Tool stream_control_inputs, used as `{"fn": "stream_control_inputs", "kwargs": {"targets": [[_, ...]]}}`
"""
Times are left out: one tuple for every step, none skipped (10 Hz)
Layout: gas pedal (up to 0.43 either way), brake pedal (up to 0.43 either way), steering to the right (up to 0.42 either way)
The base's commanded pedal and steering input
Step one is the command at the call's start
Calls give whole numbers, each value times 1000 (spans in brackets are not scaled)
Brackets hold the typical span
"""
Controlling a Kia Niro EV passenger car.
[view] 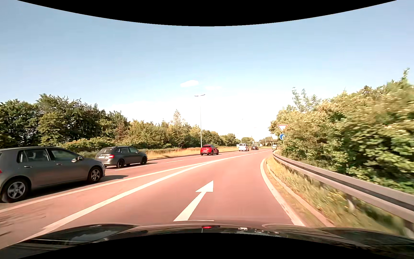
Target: Follow the waypoints while adhering to traffic rules and regulations
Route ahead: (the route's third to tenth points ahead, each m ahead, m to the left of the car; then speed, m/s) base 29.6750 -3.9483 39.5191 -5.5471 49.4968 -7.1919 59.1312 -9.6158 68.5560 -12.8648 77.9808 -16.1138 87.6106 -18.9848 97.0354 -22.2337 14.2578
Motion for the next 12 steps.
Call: {"fn": "stream_control_inputs", "kwargs": {"targets": [[110, 6, 55], [110, 6, 55], [98, 6, 55], [79, 6, 55], [39, 6, 57], [8, 6, 56], [8, 6, 56], [8, 6, 57], [8, 6, 57], [8, 6, 57], [20, 6, 56], [20, 6, 56]]}}
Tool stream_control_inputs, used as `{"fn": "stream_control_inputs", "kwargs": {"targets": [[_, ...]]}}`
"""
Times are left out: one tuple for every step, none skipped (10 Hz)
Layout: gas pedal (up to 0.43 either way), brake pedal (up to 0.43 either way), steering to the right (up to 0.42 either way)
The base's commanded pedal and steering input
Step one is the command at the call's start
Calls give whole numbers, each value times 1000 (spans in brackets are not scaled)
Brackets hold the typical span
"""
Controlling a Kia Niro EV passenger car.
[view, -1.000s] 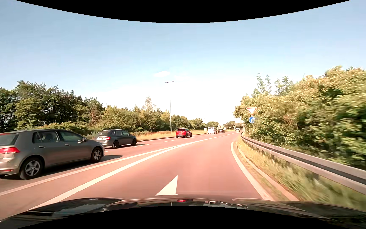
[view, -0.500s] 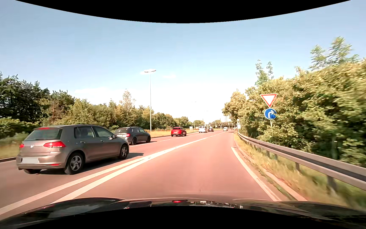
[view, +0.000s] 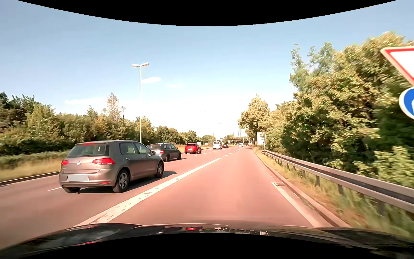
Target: Follow the waypoints while adhering to traffic rules and regulations
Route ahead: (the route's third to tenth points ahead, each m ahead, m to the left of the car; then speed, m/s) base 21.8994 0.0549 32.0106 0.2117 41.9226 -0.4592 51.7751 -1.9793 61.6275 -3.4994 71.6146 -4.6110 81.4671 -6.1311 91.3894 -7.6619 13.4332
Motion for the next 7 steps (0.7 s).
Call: {"fn": "stream_control_inputs", "kwargs": {"targets": [[39, 6, 55], [47, 6, 54], [67, 6, 52], [67, 6, 49], [79, 6, 42], [87, 6, 36], [98, 6, 28]]}}
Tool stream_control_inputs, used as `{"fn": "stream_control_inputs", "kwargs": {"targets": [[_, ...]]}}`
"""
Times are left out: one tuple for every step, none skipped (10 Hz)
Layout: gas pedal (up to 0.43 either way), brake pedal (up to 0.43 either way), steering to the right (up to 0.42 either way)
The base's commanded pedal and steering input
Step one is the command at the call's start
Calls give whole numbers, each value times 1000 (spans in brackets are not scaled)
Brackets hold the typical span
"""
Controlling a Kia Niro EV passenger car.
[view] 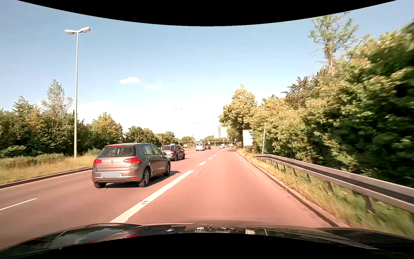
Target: Follow the waypoints while adhering to traffic rules and regulations
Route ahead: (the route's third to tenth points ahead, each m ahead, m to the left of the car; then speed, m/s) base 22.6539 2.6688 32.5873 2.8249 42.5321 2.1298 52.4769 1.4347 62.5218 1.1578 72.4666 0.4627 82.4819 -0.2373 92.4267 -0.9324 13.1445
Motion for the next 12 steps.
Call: {"fn": "stream_control_inputs", "kwargs": {"targets": [[157, 6, 22], [157, 6, 18], [177, 6, 15], [177, 6, 11], [189, 6, 9], [197, 6, 8], [197, 6, 7], [197, 6, 7], [197, 6, 7], [197, 6, 6], [197, 6, 4], [197, 6, 4]]}}
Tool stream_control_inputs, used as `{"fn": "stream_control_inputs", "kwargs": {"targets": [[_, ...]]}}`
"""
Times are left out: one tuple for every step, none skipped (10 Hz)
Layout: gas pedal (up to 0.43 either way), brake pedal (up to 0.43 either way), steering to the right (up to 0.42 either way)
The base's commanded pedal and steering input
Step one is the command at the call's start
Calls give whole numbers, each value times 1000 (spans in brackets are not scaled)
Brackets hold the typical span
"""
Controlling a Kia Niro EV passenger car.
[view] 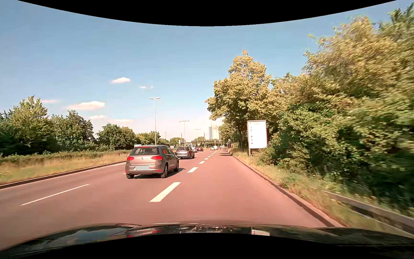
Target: Follow the waypoints while adhering to traffic rules and regulations
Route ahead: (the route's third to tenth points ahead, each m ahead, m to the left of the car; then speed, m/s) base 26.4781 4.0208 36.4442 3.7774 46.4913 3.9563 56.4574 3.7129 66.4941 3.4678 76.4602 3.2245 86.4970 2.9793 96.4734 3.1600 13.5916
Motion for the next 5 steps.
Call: {"fn": "stream_control_inputs", "kwargs": {"targets": [[197, 6, 4], [197, 6, 4], [197, 6, 4], [197, 6, 4], [197, 6, 3]]}}
